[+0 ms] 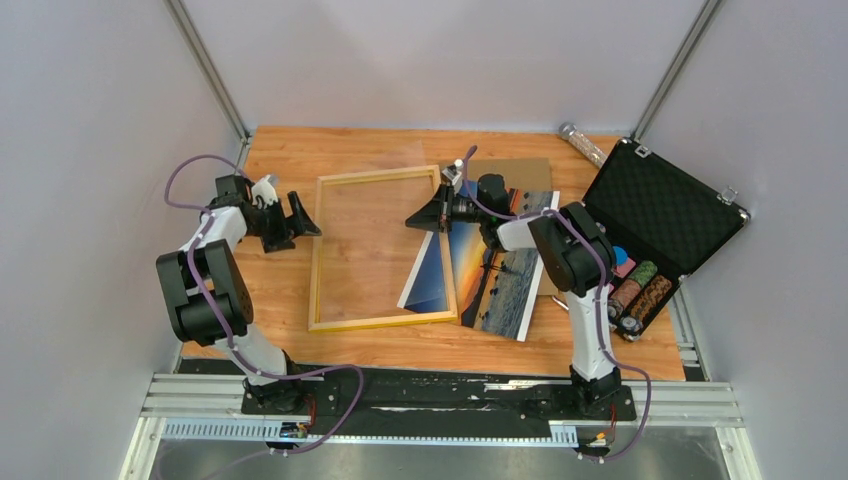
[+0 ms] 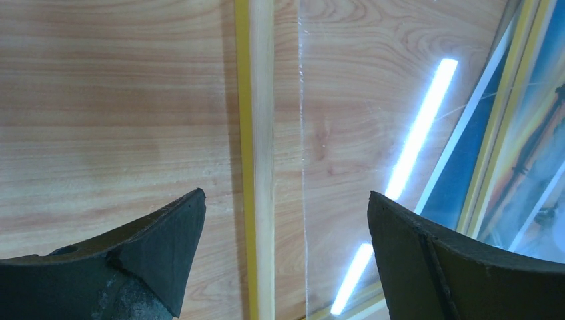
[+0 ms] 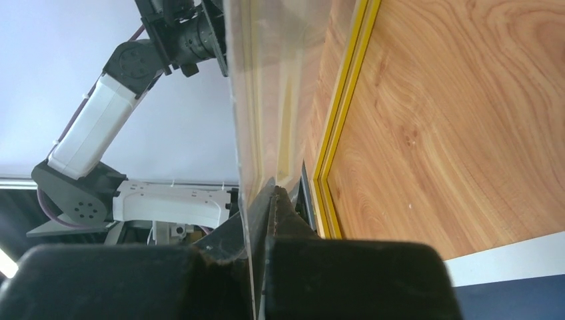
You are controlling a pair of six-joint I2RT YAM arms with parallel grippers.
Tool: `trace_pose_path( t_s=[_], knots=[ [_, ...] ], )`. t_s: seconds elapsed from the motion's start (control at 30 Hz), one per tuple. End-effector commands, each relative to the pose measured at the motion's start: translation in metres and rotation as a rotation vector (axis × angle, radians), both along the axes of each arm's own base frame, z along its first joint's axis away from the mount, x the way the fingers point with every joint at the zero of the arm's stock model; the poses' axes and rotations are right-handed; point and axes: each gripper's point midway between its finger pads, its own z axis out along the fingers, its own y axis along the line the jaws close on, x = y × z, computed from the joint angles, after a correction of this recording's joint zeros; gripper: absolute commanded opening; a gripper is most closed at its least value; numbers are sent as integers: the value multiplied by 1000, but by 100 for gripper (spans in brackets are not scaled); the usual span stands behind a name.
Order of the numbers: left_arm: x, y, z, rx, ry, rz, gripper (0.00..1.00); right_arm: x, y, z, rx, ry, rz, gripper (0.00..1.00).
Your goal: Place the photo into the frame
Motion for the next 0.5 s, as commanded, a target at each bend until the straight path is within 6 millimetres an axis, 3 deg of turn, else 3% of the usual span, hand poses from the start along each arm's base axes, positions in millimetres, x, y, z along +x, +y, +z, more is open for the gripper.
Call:
trace_pose_path(
  t_s=[0.0,0.47],
  knots=[
    [5,1,4,-20,-53,-23,98,1,6,3,56,-43,-44,0],
    [7,6,11,10,-87,-22,98,-5,8,-7,55,-63,-120,0]
  ],
)
